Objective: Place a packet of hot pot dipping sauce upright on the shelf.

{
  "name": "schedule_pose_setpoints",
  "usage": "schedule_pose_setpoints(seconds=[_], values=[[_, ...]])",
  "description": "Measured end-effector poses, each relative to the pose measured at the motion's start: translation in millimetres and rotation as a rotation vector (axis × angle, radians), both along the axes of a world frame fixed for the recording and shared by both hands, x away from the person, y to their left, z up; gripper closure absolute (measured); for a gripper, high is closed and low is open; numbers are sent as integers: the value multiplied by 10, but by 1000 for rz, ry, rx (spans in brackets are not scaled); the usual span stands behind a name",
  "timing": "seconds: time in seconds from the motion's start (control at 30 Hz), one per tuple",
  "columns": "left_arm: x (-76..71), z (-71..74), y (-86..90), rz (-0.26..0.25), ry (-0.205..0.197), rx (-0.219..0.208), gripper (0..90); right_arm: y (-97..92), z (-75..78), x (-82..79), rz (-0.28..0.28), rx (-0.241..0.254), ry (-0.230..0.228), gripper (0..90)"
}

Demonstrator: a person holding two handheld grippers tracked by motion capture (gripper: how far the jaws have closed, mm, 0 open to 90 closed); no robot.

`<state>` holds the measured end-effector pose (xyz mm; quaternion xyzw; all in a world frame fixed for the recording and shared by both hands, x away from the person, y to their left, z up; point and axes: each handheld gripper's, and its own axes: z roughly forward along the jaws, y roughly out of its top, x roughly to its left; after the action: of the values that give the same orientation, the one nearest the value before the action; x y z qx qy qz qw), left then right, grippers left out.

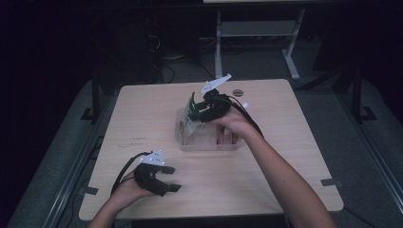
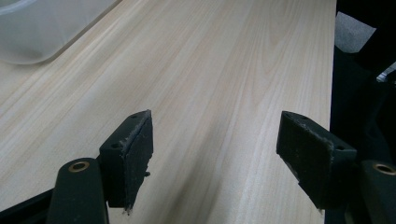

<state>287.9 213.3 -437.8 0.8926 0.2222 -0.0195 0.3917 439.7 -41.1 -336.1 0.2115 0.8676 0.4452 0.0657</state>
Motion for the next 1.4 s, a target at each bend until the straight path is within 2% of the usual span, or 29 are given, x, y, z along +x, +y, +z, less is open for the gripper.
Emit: schedule_pose_setpoints(seconds=[0.23, 0.27, 0.43, 0.53, 0.8, 0.97, 1.2, 1.4], values=[[-6, 0, 7, -1, 3, -1, 268, -3, 6, -4, -40, -52, 11, 366], [-5, -2, 6, -2, 4, -1, 268, -23, 4, 12, -35, -50, 4, 354], [-3, -6, -9, -6, 4, -7, 268, -110, 50, -19, -55, -2, 30, 327], [1, -8, -14, -8, 5, -3, 267, -167, 83, -67, -52, 15, 14, 319], [-4, -1, -14, -9, 0, 1, 266, -399, 159, -389, -23, 81, -37, 276], [-4, 0, -12, -10, -5, 3, 261, -538, 138, -631, 8, 90, -66, 270], [-10, -4, -16, 2, -1, -4, 258, -690, -2, -906, 28, 99, -94, 271], [-14, -8, -23, -7, -6, 9, 238, -820, -183, -1076, 21, 114, -80, 271]])
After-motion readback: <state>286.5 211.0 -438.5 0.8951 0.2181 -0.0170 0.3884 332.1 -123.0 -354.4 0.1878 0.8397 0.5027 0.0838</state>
